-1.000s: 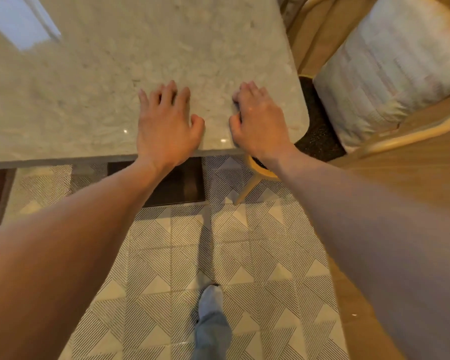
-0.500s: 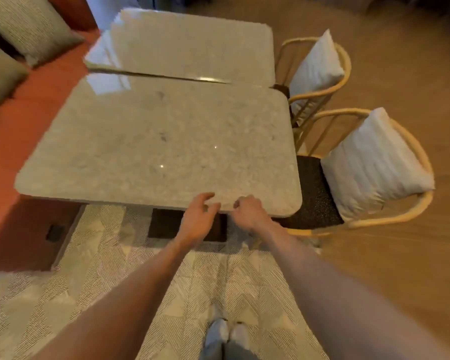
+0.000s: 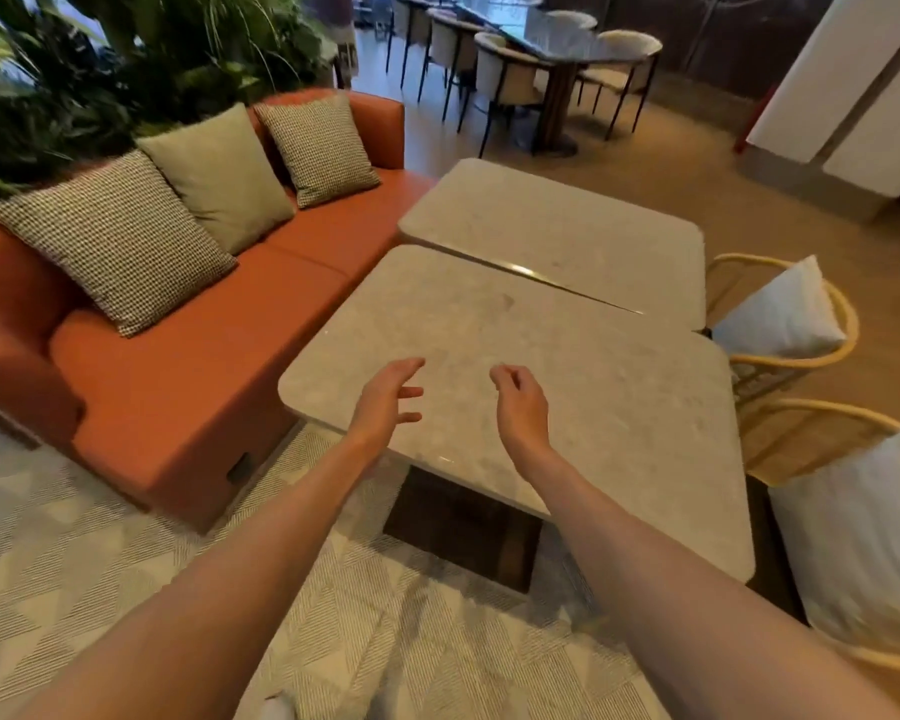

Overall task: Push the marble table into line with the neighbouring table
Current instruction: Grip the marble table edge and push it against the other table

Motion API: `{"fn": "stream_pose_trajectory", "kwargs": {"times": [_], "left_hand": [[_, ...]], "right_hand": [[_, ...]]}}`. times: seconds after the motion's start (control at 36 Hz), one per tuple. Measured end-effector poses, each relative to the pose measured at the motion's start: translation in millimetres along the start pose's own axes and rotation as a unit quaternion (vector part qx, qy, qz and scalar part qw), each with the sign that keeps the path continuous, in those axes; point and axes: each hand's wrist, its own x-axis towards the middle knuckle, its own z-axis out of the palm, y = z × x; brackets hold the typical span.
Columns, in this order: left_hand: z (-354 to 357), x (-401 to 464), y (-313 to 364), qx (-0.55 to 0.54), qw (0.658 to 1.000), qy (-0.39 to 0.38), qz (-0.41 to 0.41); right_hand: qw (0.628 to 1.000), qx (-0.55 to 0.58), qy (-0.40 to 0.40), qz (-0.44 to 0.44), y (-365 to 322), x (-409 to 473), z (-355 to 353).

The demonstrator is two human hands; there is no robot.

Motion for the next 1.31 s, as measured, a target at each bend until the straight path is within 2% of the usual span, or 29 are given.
{"fn": "stream_pose_trajectory", "kwargs": {"times": [0.14,0.28,0.44,0.67,0.92,1.06,1.25,1.31], "left_hand": [[-95.5,49.9,0.7,0.058,0.995,-0.063,0.047],[-174.6,90.9,6.5,0.09,0.992,-0.081,0.022],[-213.7,149.8,35.3,0.11,0.987,-0.113,0.012],[-194.6,246.5,63.2,0.085,0.983,-0.159,0.036],[-177.3,391.3,77.5,0.196,0.947,-0.252,0.043],[-144.1,462.7,88.7,0.231,0.929,-0.286,0.032],[-70.6,509.3,64.9,0.312,0.852,-0.42,0.024],[-52.6,516.8,57.1,0.314,0.848,-0.428,0.006]], "right_hand": [[1.0,-0.012,0.006,-0.019,-20.5,13.6,78.7],[0.999,0.026,0.025,0.022,-51.0,20.0,135.9],[0.998,0.035,0.058,0.018,-87.1,44.6,174.9],[0.985,0.054,0.151,0.068,-81.9,131.3,193.2],[0.958,0.105,0.233,0.129,-52.2,258.3,229.8],[0.941,0.141,0.268,0.148,-49.6,292.2,234.3],[0.886,0.235,0.332,0.222,-35.5,302.9,222.1],[0.871,0.259,0.349,0.231,-31.5,306.4,229.8]]}}
